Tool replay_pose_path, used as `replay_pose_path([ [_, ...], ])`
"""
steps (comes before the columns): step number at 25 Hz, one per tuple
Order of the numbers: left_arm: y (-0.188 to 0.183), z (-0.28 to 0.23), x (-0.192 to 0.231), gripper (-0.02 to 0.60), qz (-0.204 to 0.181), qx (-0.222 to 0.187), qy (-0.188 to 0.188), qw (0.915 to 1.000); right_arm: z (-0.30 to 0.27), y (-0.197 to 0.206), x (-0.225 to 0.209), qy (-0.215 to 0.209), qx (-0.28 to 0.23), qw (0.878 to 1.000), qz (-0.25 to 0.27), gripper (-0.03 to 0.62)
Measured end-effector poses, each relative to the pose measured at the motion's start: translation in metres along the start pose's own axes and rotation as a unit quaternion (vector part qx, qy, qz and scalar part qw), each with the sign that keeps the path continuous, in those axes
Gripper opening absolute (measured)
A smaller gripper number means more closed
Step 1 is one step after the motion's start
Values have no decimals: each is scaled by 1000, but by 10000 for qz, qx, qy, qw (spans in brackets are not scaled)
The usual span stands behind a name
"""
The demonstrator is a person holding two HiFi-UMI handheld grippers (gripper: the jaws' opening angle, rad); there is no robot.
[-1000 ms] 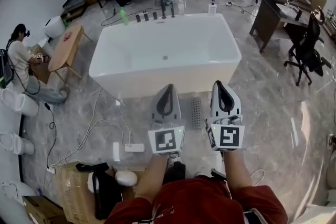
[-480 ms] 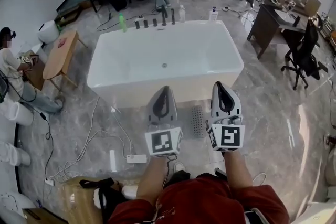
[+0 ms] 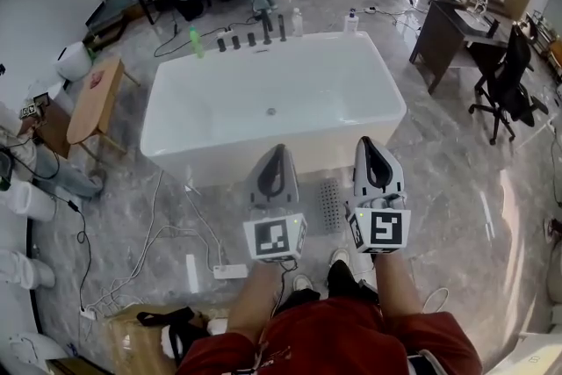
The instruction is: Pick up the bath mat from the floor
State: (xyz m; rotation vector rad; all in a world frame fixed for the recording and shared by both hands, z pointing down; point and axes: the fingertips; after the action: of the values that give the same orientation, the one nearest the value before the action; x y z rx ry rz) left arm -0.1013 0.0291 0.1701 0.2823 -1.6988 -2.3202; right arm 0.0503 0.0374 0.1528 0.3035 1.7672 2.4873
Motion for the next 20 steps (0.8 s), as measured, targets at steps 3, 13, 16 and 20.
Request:
replay_pose_path([
  [3,4,-12,-10,14,-105,8,41,9999,-7,6,-16,34,-20,9999,-116,11],
  [13,14,-75,-37,14,-255,-11,-65,9997,-51,22,-81,28,-139,9995,-285,11],
  [16,23,-93,-46,14,-299,6,-114,9995,-62,30,-100,32,-151,9993,-337,11],
  [20,31,-116,-60,14,-362,22,-139,9992,-75,43,-125,1,-151,9991,-405,11],
])
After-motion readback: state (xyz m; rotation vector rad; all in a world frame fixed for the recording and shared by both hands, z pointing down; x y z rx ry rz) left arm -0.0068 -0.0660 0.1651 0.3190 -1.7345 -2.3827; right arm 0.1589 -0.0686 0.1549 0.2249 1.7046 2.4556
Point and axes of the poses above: the fingertips, and each gripper's own axes: z backward along the fingers, x to its left, y out of its underside, and after that the axes turned 6 degrees about -x, right-handed
